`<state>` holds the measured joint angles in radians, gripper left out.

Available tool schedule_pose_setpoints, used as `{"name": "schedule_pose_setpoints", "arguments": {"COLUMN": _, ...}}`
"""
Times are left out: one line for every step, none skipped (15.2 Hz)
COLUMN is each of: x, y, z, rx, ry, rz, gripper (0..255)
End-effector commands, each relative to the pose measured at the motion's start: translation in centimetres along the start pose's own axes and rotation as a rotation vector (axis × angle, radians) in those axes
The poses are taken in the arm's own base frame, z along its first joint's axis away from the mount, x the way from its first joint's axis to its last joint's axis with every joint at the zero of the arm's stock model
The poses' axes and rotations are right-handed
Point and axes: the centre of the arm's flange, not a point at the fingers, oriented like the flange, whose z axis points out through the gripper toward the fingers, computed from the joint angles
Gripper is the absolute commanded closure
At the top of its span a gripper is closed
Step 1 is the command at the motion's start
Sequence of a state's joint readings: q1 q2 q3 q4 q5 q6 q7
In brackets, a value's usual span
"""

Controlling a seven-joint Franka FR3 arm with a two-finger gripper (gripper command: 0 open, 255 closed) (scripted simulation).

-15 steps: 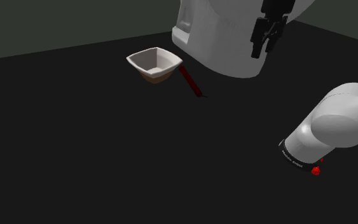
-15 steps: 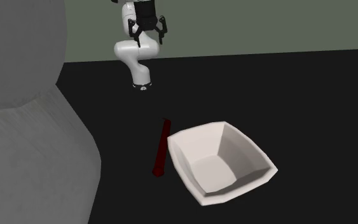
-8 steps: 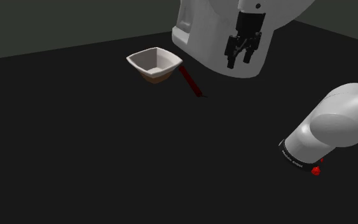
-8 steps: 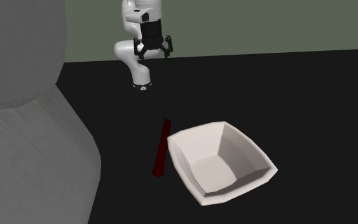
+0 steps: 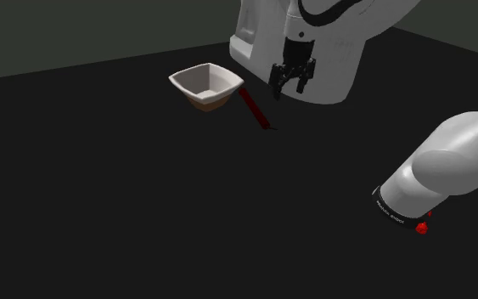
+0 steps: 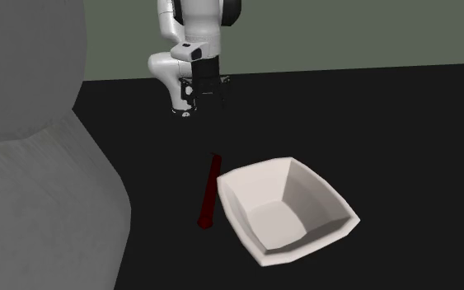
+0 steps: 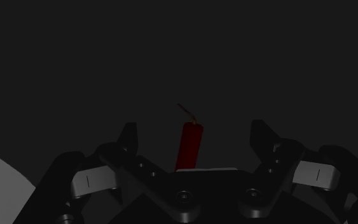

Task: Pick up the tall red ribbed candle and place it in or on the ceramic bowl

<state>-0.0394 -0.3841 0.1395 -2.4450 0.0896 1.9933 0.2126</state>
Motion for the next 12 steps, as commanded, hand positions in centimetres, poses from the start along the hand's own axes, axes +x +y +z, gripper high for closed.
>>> {"name": "schedule_pose_setpoints", "arguments": {"x": 1.9, "y": -0.1, "z": 1.6, "rx": -0.005, "ry": 0.016, "rz": 0.025, "gripper": 0}}
{"name": "schedule_pose_setpoints", "arguments": {"x": 2.9, "y": -0.2, "z": 2.3, "rx": -0.008, "ry": 0.023, "rz": 0.037, "gripper": 0}}
{"name": "schedule_pose_setpoints", "arguments": {"x": 3.9, "y": -0.3, "z": 3.0, "rx": -0.011, "ry": 0.03, "rz": 0.049, "gripper": 0}}
{"name": "schedule_pose_setpoints", "arguments": {"x": 4.9, "y": -0.4, "z": 3.8, "rx": -0.014, "ry": 0.037, "rz": 0.061, "gripper": 0}}
{"name": "schedule_pose_setpoints", "arguments": {"x": 5.9, "y": -0.5, "z": 4.5, "rx": -0.016, "ry": 0.044, "rz": 0.073, "gripper": 0}}
{"name": "schedule_pose_setpoints", "arguments": {"x": 6.9, "y": -0.5, "z": 5.2, "rx": -0.019, "ry": 0.051, "rz": 0.085, "gripper": 0}}
{"name": "schedule_pose_setpoints", "arguments": {"x": 7.9, "y": -0.6, "z": 5.9, "rx": -0.022, "ry": 0.057, "rz": 0.097, "gripper": 0}}
{"name": "schedule_pose_setpoints", "arguments": {"x": 8.9, "y": -0.6, "z": 6.6, "rx": -0.025, "ry": 0.064, "rz": 0.11, "gripper": 0}}
{"name": "schedule_pose_setpoints", "arguments": {"x": 9.9, "y": -0.6, "z": 7.3, "rx": -0.028, "ry": 0.071, "rz": 0.122, "gripper": 0}}
{"name": "schedule_pose_setpoints", "arguments": {"x": 11.0, "y": -0.6, "z": 8.0, "rx": -0.031, "ry": 0.078, "rz": 0.134, "gripper": 0}}
{"name": "schedule_pose_setpoints", "arguments": {"x": 12.0, "y": -0.6, "z": 8.7, "rx": -0.034, "ry": 0.085, "rz": 0.146, "gripper": 0}}
{"name": "schedule_pose_setpoints", "arguments": {"x": 13.0, "y": -0.5, "z": 9.4, "rx": -0.036, "ry": 0.092, "rz": 0.158, "gripper": 0}}
